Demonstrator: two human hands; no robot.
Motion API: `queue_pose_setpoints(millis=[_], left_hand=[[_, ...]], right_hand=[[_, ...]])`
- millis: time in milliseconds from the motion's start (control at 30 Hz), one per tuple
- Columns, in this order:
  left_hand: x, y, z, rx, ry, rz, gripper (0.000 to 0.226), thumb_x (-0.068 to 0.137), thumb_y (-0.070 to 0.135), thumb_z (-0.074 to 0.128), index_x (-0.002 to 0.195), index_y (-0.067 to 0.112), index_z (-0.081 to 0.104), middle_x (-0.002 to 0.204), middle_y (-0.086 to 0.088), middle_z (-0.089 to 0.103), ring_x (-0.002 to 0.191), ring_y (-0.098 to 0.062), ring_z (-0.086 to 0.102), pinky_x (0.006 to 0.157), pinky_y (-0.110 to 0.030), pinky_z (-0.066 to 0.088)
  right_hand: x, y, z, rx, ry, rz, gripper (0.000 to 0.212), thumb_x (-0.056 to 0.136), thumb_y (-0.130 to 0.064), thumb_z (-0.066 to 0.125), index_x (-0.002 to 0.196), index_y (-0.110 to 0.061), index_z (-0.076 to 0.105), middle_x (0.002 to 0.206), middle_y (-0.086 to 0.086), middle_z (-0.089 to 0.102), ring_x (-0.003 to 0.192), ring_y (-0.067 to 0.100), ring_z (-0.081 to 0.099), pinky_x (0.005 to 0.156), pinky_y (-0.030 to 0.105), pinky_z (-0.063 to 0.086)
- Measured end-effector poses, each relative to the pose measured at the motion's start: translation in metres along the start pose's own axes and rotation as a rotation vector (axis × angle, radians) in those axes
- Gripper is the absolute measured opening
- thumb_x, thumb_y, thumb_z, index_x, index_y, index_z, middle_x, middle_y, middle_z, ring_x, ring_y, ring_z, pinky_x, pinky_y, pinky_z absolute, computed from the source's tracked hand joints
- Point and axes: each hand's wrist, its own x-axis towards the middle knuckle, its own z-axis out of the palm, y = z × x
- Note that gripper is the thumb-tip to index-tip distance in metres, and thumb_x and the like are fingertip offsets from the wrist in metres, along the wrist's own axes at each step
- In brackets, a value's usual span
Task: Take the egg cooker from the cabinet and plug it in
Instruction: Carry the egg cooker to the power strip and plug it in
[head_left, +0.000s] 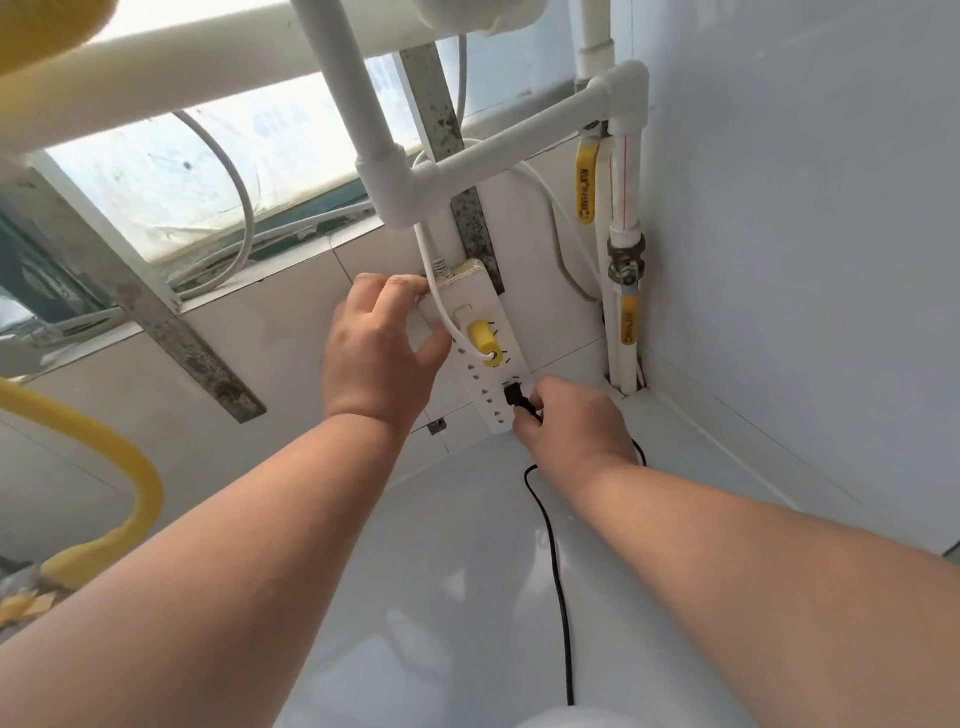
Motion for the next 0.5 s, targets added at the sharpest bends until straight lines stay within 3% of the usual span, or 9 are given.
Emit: queue_pose_setpoints(millis=[233, 400, 500], left_hand=[[0.0, 0.004, 0.001, -0.006, 0.01, -0.01, 0.035, 0.086, 0.033, 0.084, 0.111, 0.011, 0.074, 0.11, -0.013, 0.068, 0.095, -0.037, 0.065, 0.075, -0.047, 0.057], [-0.001, 0.002, 0.002, -0.003, 0.016, -0.007, 0.034, 0.088, 0.033, 0.082, 0.109, 0.009, 0.073, 0.109, -0.013, 0.067, 0.095, -0.037, 0.063, 0.074, -0.048, 0.058], [-0.001, 0.0, 0.003, -0.015, 0.027, -0.009, 0.031, 0.088, 0.032, 0.082, 0.109, 0.011, 0.074, 0.109, -0.011, 0.067, 0.095, -0.035, 0.063, 0.074, -0.045, 0.057]], right_hand=[[0.004, -0.014, -0.006, -0.091, -0.033, 0.005, 0.024, 0.105, -0.034, 0.058, 0.087, -0.018, 0.056, 0.075, 0.0, 0.056, 0.072, 0.026, 0.056, 0.051, 0.027, 0.032], [0.005, -0.024, -0.002, -0.137, -0.04, 0.02, 0.041, 0.107, -0.03, 0.057, 0.07, -0.023, 0.039, 0.072, 0.001, 0.051, 0.065, 0.02, 0.049, 0.049, 0.027, 0.028], [0.004, -0.027, 0.002, -0.132, -0.031, 0.039, 0.037, 0.107, -0.027, 0.056, 0.074, -0.019, 0.043, 0.071, 0.001, 0.049, 0.073, 0.028, 0.055, 0.048, 0.027, 0.027]])
